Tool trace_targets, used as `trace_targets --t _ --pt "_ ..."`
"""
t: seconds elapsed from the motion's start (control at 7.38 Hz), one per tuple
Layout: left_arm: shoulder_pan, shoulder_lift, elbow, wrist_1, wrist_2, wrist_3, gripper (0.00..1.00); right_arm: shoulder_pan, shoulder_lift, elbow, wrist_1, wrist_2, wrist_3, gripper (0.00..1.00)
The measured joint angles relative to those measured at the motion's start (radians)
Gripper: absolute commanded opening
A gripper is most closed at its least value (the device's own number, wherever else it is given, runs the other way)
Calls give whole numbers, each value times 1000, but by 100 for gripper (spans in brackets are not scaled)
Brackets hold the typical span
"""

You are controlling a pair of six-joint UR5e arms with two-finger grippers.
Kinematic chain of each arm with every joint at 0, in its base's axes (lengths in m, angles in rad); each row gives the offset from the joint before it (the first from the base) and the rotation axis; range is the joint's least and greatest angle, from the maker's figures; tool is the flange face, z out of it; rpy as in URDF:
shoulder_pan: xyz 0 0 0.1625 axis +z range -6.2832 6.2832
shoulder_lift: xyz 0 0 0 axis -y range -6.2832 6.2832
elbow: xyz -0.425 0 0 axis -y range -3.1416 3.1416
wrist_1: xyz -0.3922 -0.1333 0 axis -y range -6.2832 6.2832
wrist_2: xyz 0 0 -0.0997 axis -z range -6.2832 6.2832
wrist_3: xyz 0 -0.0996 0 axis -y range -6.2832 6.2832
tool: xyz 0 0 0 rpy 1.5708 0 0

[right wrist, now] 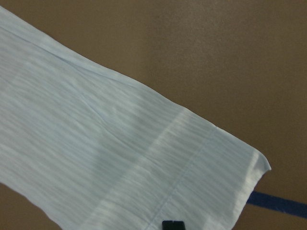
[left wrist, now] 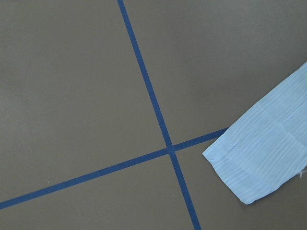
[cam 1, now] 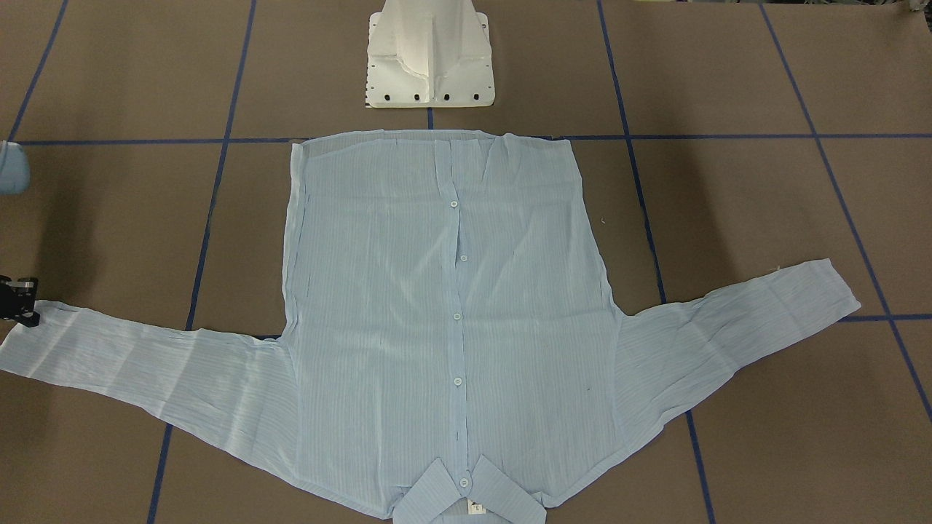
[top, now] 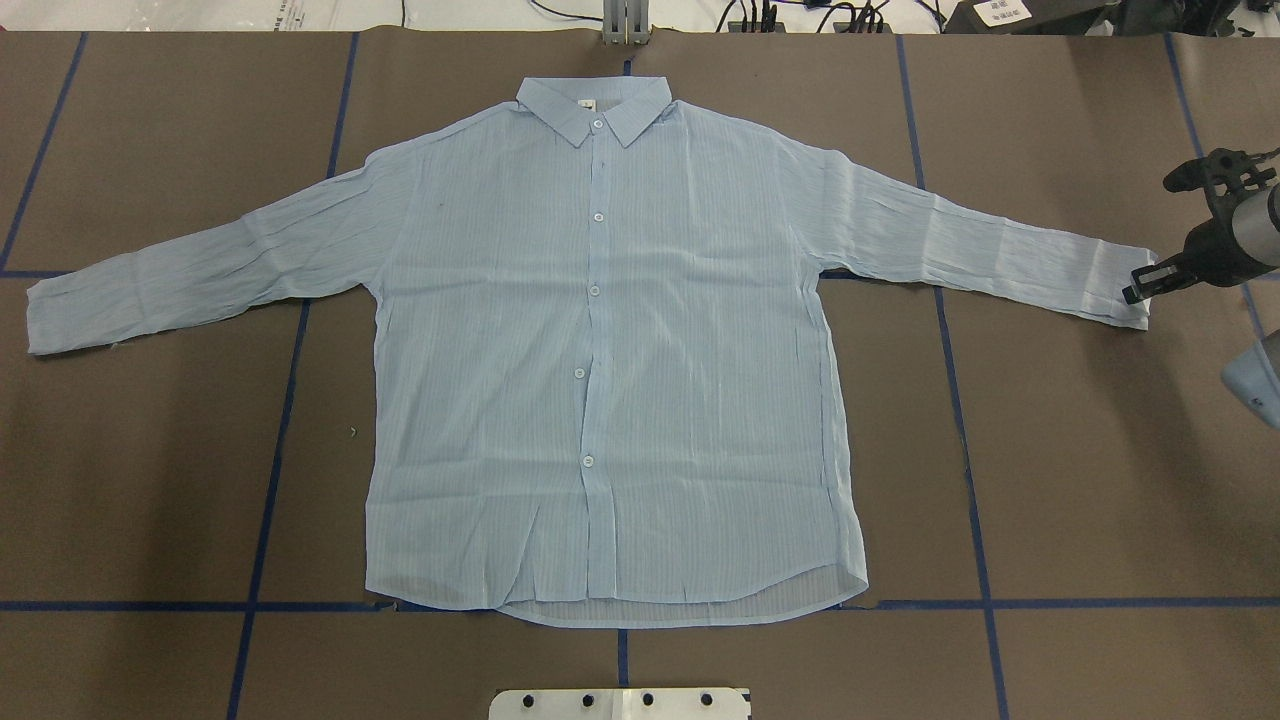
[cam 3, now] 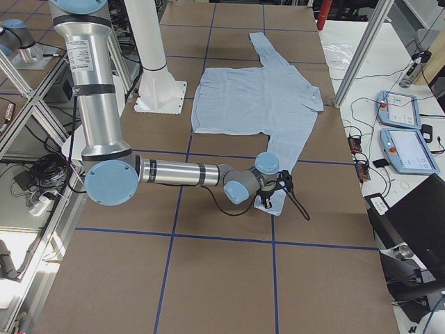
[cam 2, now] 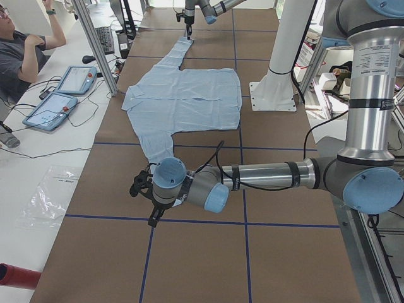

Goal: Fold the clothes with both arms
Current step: 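Lower the right gripper onto the cuff nearest it and grasp it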

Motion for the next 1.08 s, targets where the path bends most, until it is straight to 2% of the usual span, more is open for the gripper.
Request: trace_targets --t 0.14,0.27,0.41,0.54,0.81,1.08 --pt "0 0 0 0 0 -1 100 1 1 7 1 2 4 0" --pt "0 -1 0 0 -1 -1 100 2 0 9 0 2 7 34" --pt "0 -1 0 0 -1 -1 100 2 0 7 -2 1 8 56" --pt "0 -1 0 0 -1 -1 100 2 0 4 -4 -1 8 68" --pt "0 -1 -1 0 -1 -1 100 2 1 4 -7 -1 9 74" --pt "0 1 -1 0 -1 -1 100 2 2 3 -9 1 9 73"
